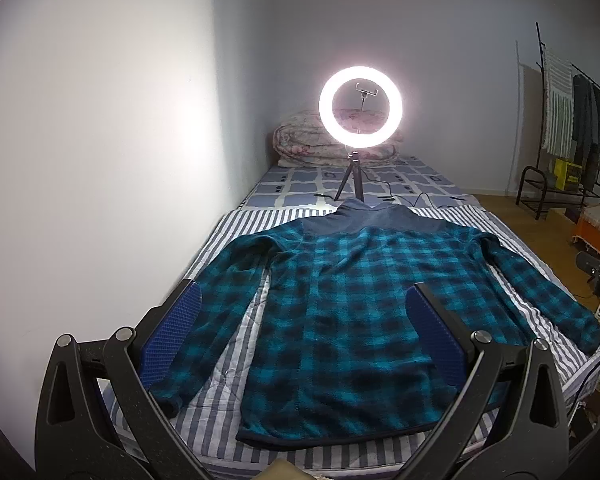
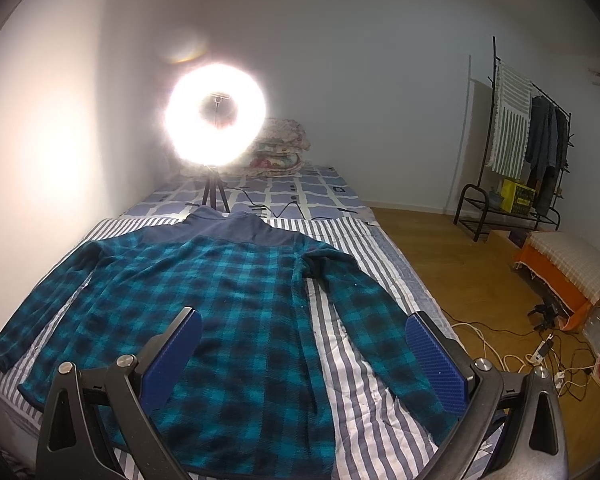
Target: Fold large clothes
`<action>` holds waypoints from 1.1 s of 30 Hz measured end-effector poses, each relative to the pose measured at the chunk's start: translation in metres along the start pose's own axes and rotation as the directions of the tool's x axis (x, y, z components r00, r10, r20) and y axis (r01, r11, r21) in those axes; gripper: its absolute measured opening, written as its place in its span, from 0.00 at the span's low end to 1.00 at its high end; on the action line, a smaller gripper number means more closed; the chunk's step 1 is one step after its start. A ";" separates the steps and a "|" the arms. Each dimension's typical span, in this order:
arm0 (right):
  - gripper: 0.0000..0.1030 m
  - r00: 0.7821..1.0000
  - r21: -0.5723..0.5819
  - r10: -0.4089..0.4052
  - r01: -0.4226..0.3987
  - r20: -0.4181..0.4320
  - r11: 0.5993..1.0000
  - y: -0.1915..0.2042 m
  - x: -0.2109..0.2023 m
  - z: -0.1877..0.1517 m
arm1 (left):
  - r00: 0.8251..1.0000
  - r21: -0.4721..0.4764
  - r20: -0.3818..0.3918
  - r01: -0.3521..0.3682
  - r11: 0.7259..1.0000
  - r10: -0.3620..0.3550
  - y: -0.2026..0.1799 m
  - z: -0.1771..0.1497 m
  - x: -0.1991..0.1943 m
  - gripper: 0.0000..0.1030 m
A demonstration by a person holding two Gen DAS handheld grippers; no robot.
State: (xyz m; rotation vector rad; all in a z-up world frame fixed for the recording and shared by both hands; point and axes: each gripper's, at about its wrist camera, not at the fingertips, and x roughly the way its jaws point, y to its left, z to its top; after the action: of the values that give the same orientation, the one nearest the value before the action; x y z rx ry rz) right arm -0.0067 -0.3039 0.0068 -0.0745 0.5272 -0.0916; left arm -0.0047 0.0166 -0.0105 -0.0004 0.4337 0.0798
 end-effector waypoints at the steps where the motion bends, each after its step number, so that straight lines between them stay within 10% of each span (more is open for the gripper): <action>1: 1.00 1.000 -0.001 0.002 -0.002 0.000 1.000 0.001 0.000 0.000 | 1.000 -0.001 -0.002 -0.002 1.000 0.002 0.001 0.000 0.000 1.00; 15: 1.00 0.997 -0.046 0.083 -0.083 -0.002 0.996 0.038 0.005 0.007 | 0.995 -0.044 -0.041 -0.089 0.995 0.088 0.035 -0.016 0.004 1.00; 25: 1.00 0.960 -0.143 0.280 -0.278 -0.002 0.950 0.091 0.017 -0.004 | 0.951 -0.203 -0.234 -0.249 0.947 0.200 0.121 -0.088 0.020 0.94; 33: 0.98 0.902 -0.196 0.393 -0.424 -0.176 0.884 0.136 0.036 -0.025 | 0.929 -0.502 -0.370 -0.181 0.846 -0.022 0.184 -0.126 0.041 0.62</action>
State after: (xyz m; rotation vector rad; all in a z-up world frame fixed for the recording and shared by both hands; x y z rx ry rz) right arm 0.0209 -0.1734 -0.0451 -0.1832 0.6746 0.3844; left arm -0.0350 0.2010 -0.1391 -0.5552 0.7749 0.2865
